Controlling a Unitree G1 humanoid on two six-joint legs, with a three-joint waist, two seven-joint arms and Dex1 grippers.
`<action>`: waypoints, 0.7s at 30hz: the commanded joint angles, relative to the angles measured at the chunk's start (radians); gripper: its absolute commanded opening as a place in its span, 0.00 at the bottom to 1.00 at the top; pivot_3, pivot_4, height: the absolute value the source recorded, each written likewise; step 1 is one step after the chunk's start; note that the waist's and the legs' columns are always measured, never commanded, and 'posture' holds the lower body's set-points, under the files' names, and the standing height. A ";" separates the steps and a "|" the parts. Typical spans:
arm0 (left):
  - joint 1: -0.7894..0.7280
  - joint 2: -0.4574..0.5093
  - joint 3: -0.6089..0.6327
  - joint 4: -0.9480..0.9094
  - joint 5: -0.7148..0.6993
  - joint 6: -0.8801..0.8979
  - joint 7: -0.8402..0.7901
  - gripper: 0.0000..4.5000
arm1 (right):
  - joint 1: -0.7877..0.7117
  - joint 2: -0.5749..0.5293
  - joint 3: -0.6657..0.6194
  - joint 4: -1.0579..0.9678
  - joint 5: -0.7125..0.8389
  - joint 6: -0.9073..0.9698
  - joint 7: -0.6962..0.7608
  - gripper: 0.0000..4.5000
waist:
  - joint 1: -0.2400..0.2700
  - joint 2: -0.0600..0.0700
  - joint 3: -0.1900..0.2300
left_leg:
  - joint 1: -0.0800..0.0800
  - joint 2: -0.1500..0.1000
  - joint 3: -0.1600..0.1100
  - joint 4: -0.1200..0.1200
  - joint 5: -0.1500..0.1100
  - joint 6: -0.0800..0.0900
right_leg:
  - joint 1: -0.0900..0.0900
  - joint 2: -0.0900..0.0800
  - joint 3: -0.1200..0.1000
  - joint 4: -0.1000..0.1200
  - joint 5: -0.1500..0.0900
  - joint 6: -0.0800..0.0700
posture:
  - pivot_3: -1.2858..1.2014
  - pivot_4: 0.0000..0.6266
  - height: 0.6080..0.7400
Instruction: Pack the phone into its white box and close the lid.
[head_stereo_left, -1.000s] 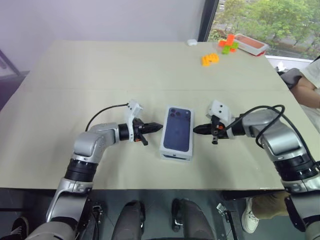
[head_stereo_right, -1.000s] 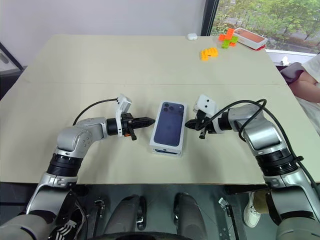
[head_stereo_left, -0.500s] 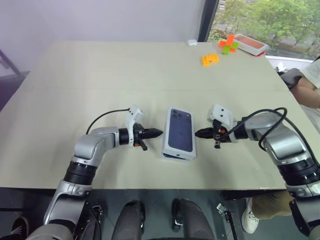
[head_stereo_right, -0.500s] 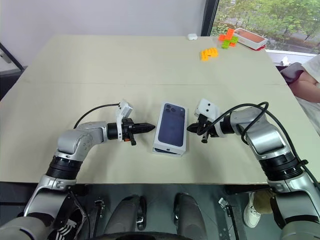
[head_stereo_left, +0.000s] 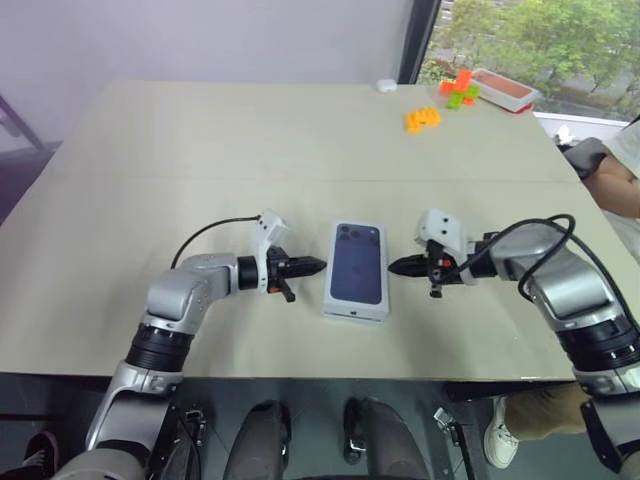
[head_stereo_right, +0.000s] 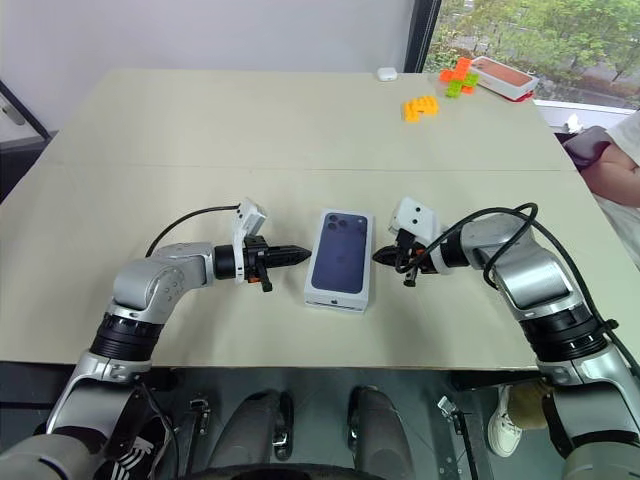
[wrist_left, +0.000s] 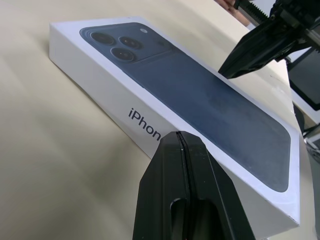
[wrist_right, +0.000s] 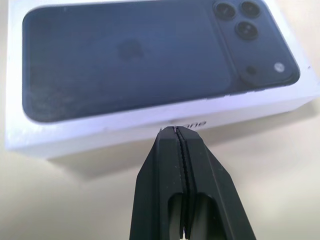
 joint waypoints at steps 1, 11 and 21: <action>0.000 0.009 0.020 -0.025 -0.012 -0.016 -0.004 0.00 | -0.002 -0.029 -0.014 -0.031 0.001 -0.021 0.023 0.01 | 0.000 0.000 0.000 | 0.000 0.000 0.000 0.000 0.000 0.000 | 0.000 0.000 0.000 0.000 0.000 0.000 | 0.52 0.24 1.00; -0.125 -0.095 0.079 0.089 0.007 -0.117 0.070 0.00 | -0.136 0.136 -0.065 0.121 -0.008 -0.047 -0.142 0.01 | 0.000 -0.001 0.000 | 0.001 -0.001 0.000 0.002 0.001 -0.001 | 0.000 0.000 0.000 0.005 0.000 0.000 | 0.52 0.24 1.00; -0.094 -0.084 -0.046 0.065 0.014 -0.046 -0.031 0.00 | 0.015 0.072 0.023 -0.034 -0.008 -0.005 -0.048 0.01 | -0.001 0.000 0.000 | 0.000 -0.003 0.000 0.003 0.001 -0.001 | -0.001 -0.002 0.000 0.007 0.000 0.000 | 0.52 0.24 1.00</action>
